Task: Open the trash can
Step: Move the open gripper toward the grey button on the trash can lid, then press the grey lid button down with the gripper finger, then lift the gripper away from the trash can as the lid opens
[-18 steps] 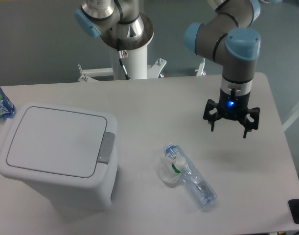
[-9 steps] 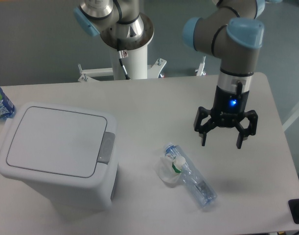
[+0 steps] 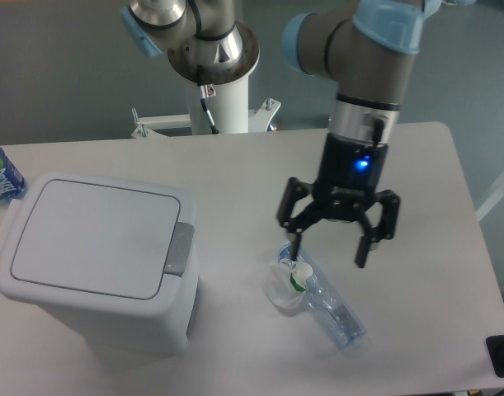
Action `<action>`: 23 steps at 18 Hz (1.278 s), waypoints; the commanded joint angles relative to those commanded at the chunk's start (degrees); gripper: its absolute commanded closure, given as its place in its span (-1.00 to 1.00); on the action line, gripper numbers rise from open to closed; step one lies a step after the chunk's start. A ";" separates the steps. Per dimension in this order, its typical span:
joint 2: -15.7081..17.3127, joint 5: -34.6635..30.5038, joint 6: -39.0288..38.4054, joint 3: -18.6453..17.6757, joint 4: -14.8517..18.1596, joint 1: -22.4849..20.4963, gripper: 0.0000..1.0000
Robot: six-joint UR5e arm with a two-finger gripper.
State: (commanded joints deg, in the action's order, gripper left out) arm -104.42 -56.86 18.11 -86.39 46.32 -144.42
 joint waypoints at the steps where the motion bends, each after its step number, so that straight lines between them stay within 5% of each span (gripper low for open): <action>1: 0.79 -0.09 -0.09 -1.05 0.00 0.71 -1.00; 6: 4.49 -0.18 0.00 -6.59 0.00 2.47 -1.00; 23: 2.12 -0.44 0.52 -5.89 -0.26 3.61 -1.00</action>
State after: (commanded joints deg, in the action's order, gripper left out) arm -102.30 -57.30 18.63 -92.29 46.05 -140.80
